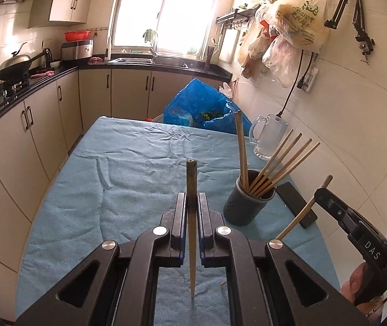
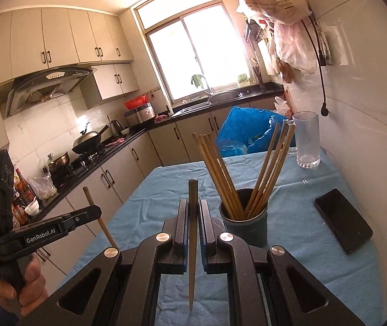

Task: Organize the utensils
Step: 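Carry both held chopsticks upright to the black cup and lower them in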

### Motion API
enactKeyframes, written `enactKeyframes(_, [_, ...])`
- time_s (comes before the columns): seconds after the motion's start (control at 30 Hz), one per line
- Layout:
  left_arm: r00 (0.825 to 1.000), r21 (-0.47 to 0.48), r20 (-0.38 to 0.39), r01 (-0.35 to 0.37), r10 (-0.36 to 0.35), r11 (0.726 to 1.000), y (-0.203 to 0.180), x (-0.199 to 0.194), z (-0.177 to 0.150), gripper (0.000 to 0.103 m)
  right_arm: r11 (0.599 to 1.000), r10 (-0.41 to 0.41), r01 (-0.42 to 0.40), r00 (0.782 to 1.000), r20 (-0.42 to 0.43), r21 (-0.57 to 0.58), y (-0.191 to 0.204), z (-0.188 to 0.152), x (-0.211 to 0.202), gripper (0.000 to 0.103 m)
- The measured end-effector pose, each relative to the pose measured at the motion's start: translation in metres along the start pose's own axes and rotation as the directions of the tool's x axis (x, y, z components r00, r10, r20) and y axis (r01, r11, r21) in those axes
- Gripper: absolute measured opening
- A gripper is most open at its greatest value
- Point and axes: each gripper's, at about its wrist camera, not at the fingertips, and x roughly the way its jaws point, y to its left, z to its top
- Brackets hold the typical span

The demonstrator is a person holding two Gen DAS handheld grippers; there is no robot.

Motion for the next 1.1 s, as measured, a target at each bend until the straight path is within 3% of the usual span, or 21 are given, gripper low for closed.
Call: enactKeyframes(1.1, [0.999,0.014,0.027,-0.023,0.022,1.0,-0.02,-0.015,0.006,0.007,0.999,-0.018,0.017,0.999,0.03,0.04,-0.013,0.005,-0.022,0.008])
